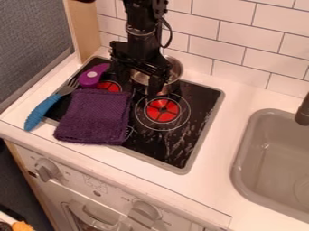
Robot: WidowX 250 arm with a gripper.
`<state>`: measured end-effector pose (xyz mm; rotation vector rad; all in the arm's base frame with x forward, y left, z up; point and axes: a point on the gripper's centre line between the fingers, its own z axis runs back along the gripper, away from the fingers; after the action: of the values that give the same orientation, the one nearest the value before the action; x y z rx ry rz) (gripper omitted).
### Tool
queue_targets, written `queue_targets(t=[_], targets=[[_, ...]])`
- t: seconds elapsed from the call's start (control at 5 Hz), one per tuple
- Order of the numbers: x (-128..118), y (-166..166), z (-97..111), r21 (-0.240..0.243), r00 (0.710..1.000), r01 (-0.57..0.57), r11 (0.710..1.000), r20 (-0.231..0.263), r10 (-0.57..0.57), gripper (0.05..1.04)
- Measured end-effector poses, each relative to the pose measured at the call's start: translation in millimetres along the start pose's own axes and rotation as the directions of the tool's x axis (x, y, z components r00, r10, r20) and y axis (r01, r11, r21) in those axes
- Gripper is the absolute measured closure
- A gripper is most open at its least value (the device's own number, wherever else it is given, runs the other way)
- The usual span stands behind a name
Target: Moved the purple cloth to the right side of the right burner.
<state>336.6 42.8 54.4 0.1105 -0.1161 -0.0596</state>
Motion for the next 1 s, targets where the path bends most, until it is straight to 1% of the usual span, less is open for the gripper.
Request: queue_targets(t=[0.2, 0.4, 0.6, 0.8, 1.0], targets=[[-5, -3, -10, -0.013, 1.000, -0.001, 1.000, -0.031, 0.000, 0.083], [-25, 8, -15, -0.049, 0.998, -0.043, 0.998, -0.052, 0.040, 0.083], [-42, 23, -5, -0.040, 0.996, -0.084, 0.996, -0.027, 0.083, 0.083], [-61, 40, -3, -0.035, 0.990, -0.139, 0.990, -0.025, 0.138, 0.083], [-64, 47, -17, -0.047, 0.986, -0.166, 0.985, -0.044, 0.164, 0.083]])
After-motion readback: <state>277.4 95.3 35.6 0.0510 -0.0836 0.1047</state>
